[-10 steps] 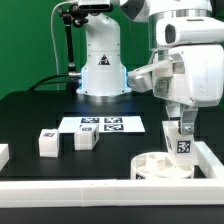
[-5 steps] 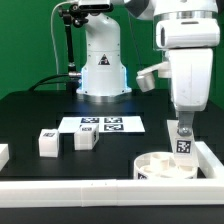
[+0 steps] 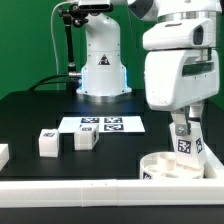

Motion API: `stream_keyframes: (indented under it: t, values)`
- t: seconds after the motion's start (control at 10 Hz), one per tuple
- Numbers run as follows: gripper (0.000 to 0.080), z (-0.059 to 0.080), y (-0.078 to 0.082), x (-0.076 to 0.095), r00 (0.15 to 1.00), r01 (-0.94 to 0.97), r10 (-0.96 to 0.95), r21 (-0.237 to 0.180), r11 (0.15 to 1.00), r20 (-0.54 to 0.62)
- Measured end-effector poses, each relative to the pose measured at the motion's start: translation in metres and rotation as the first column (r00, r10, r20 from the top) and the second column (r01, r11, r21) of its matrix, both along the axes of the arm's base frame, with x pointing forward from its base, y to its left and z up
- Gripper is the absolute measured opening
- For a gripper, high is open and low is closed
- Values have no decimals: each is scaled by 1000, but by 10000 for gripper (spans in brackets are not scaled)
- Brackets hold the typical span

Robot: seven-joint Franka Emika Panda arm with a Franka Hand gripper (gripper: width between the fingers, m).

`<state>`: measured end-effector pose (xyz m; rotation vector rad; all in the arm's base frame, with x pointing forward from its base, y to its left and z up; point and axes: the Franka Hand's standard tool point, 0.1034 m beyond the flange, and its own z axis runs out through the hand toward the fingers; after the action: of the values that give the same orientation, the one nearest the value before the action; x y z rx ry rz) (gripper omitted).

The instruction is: Assemble stool

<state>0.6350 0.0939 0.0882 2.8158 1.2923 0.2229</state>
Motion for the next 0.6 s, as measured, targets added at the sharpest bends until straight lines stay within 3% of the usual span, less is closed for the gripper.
stream_keyframes:
  t: [0.6]
  values:
    - [350, 0, 4, -1, 932, 361, -360, 71, 930, -33]
